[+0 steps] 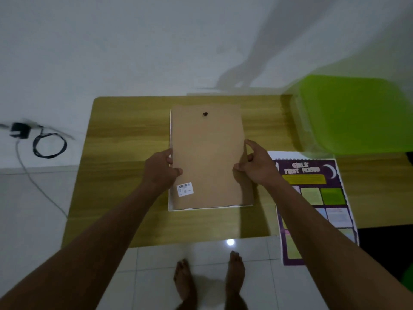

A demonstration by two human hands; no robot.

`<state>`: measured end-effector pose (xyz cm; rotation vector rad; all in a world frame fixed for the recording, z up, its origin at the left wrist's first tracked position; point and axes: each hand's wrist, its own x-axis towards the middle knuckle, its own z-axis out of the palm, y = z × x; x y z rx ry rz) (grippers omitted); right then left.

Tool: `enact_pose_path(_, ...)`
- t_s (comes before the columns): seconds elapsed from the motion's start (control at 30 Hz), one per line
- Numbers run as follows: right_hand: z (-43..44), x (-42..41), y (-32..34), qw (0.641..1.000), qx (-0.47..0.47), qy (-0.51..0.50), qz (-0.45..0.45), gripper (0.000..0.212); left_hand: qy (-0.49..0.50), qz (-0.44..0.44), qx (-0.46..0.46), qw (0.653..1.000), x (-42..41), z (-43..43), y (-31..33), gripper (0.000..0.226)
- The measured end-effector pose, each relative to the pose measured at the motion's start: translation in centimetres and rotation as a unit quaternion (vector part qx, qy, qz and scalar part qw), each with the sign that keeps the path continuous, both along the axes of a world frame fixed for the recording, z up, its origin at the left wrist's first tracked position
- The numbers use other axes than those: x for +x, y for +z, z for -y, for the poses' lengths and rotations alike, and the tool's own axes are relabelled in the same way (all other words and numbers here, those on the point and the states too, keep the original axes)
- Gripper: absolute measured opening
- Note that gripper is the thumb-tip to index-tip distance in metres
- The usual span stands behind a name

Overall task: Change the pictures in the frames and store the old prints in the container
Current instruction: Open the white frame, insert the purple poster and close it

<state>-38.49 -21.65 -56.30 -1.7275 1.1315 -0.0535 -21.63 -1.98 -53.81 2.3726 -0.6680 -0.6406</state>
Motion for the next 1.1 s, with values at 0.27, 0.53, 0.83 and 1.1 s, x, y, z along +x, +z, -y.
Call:
enact_pose_path(0.27,-0.2,-0.1,-1.2,0.999,-0.031,0.03,-0.029,0.095,0.002,0.006,0.032,0.999,-0.2,0.3,-0.3,0.069)
enact_pose_path(0.53,0.0,-0.4,-1.4,0.999,-0.026,0.031,-0.014,0.088,0.002,0.009,-0.004,1.0,0.0,-0.5,0.0,0.045)
enact_pose_path(0.83,-1.0,0.0,-0.8,0.988,-0.131,0.058,-0.057,0.075,0.014,0.015,-0.003,1.0,-0.1,0.0,-0.7,0.038)
enact_pose_path(1.1,-0.3,-1.2,0.0,0.992,-0.108,0.039,-0.06,0.06,0.005,0.015,0.001,1.0,-0.3,0.5,-1.5,0.055)
